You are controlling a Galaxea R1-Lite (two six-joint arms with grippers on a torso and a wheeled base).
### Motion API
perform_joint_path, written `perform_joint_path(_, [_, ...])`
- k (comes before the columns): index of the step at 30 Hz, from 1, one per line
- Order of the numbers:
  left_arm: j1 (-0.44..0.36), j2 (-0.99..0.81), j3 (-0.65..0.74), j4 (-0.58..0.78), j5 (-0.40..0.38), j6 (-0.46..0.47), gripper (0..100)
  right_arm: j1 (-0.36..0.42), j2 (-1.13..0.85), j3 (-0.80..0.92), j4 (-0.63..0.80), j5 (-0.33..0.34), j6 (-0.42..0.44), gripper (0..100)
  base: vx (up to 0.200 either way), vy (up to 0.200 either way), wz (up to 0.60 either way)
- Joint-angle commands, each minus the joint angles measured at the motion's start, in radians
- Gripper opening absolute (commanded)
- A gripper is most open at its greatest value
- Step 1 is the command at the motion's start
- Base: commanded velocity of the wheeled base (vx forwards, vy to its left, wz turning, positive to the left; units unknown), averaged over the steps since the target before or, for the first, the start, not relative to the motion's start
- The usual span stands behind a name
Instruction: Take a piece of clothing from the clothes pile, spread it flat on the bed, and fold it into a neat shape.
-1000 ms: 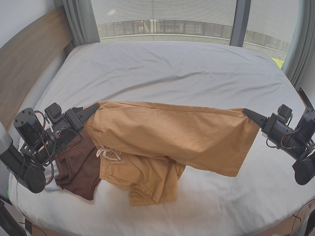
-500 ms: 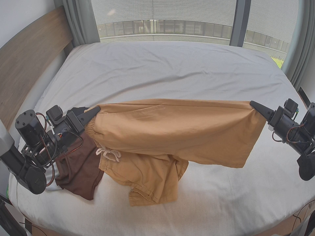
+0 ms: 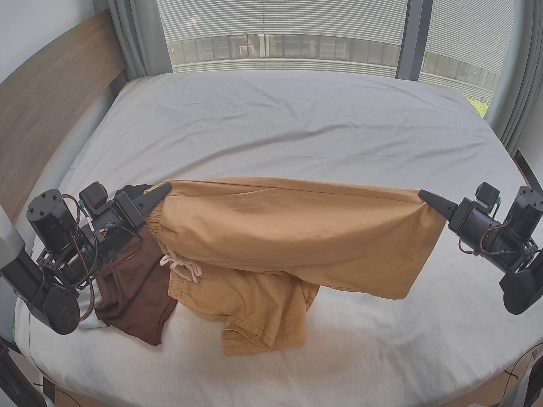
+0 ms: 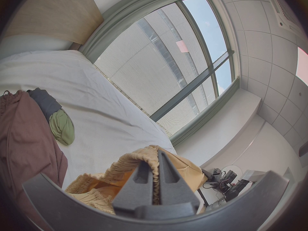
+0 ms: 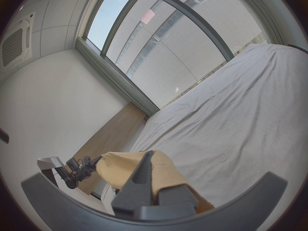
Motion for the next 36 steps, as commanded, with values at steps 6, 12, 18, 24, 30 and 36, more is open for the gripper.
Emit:
perform_joint_path(6, [-0.006,-0.004,0.036,0.036,0.08,0.019,0,0.017,0.111,-0.017,-0.058,-0.007,-0.019,0,0.0,0.0,0.0])
perform_joint_path(12, [0.017,-0.041,0.088,0.075,0.087,0.05,0,0.026,0.113,-0.021,-0.058,-0.006,-0.018,0,0.0,0.0,0.0])
perform_joint_path(18, [0.009,-0.013,0.051,0.074,0.087,0.05,0,0.046,0.184,-0.086,-0.058,-0.006,-0.013,0,0.0,0.0,0.0])
perform_joint_path(24, [0.011,0.036,-0.012,0.074,0.087,0.048,0,0.054,0.262,-0.173,-0.055,-0.007,-0.013,0,0.0,0.0,0.0])
perform_joint_path(30, [0.011,0.093,-0.058,0.063,0.114,0.048,0,0.048,0.3,-0.242,-0.03,-0.007,-0.013,0,0.0,0.0,0.0])
perform_joint_path(36, [0.003,0.154,-0.138,0.059,0.128,0.047,0,0.034,0.332,-0.32,0.005,-0.007,-0.012,0,0.0,0.0,0.0])
